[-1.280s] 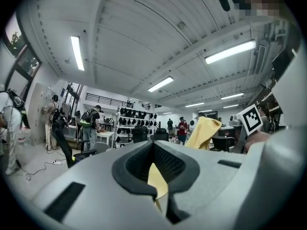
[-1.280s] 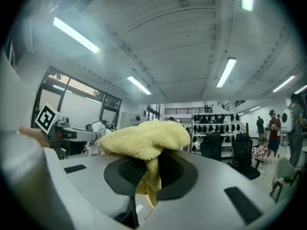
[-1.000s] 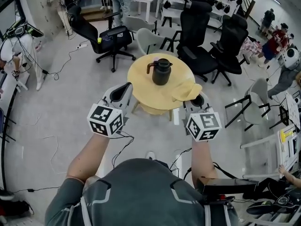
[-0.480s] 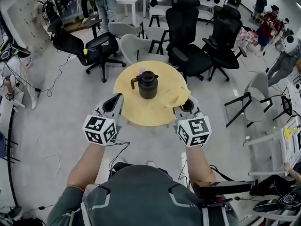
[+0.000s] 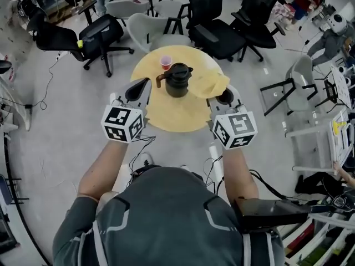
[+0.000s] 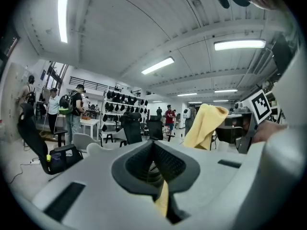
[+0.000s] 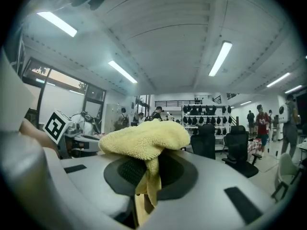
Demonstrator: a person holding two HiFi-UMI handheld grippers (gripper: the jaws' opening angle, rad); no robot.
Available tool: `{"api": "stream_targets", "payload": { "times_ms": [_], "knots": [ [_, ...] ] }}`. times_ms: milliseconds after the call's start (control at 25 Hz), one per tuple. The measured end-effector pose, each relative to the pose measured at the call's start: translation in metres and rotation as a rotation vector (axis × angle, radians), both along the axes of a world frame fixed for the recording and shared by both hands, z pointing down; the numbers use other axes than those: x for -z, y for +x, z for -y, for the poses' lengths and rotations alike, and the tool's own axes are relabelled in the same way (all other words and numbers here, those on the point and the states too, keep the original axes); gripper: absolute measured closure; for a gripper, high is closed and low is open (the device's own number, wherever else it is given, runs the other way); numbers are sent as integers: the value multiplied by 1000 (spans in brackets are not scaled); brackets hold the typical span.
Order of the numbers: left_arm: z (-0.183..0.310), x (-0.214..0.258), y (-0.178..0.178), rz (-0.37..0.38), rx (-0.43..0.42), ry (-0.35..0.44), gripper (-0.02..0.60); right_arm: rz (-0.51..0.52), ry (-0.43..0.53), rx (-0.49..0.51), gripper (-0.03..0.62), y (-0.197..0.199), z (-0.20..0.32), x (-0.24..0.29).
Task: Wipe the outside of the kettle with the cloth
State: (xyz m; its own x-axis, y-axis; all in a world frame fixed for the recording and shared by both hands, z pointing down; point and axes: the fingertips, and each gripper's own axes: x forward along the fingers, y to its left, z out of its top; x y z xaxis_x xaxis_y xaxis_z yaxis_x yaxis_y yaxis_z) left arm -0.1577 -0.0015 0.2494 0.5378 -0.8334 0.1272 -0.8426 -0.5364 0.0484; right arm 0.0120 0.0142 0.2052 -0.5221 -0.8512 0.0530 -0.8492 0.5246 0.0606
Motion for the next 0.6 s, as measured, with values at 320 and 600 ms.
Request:
{"api": "stream_targets", "payload": {
  "times_ms": [320,600],
  "knots": [
    [58,-65,-24,59,-124,-114,541,-4,-108,-132,533,-37,43,-55],
    [88,-132,-12,143,-219,-200,476,-29,-192,-180,532,-59,68,-117]
  ]
}}
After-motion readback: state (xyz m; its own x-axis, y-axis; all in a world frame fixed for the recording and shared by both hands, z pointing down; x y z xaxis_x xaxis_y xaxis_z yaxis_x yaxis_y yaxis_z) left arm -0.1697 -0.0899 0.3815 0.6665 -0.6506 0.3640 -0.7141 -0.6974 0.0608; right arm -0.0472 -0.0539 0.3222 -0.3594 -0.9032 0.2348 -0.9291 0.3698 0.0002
